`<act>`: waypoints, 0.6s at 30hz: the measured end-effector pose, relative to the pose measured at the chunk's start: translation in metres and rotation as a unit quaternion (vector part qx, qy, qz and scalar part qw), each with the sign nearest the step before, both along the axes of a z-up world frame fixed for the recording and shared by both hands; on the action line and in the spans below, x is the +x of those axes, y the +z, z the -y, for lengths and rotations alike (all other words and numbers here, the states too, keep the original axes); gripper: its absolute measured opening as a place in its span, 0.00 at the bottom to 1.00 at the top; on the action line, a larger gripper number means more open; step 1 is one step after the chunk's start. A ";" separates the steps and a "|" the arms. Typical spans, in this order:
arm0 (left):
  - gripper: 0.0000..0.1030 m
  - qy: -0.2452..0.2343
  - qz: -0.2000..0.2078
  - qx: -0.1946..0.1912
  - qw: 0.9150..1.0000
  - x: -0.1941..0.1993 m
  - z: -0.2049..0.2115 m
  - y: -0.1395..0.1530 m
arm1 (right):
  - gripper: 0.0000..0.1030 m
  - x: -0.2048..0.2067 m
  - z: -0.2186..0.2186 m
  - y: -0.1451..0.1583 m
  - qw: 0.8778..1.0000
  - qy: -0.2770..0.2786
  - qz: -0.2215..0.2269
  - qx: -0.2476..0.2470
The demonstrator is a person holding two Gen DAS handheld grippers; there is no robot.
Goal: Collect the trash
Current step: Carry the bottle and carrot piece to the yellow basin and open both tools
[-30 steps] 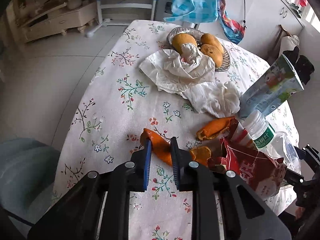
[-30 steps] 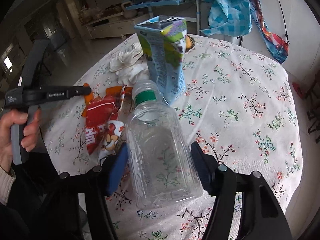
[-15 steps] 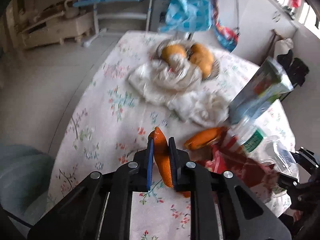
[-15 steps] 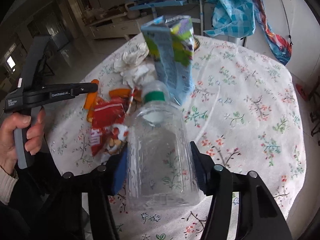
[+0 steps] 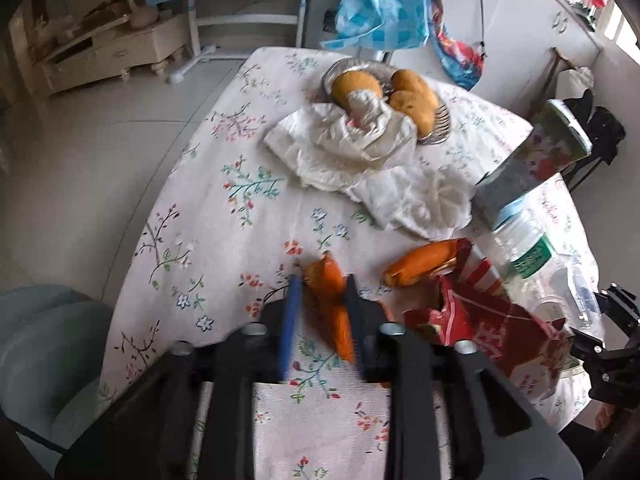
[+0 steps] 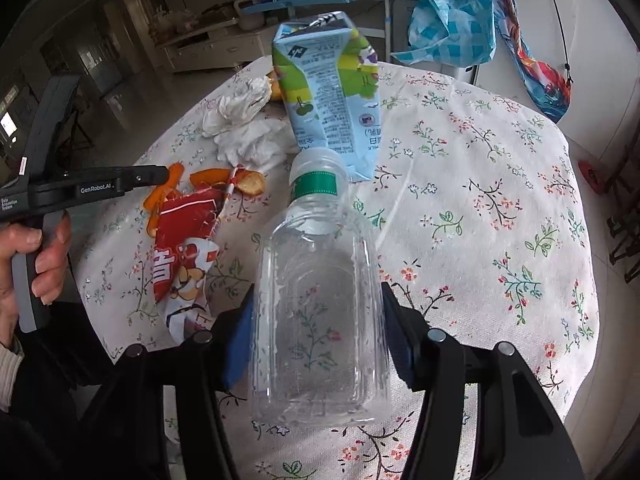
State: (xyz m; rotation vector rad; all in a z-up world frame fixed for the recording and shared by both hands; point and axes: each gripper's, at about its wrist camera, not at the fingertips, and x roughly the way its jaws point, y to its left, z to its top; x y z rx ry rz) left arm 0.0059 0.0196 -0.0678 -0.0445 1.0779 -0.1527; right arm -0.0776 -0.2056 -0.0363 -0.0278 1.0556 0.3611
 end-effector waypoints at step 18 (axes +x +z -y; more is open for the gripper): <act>0.12 -0.001 0.070 0.013 0.997 -0.014 0.001 0.024 | 0.53 0.000 0.012 0.007 0.999 -0.014 0.007 0.047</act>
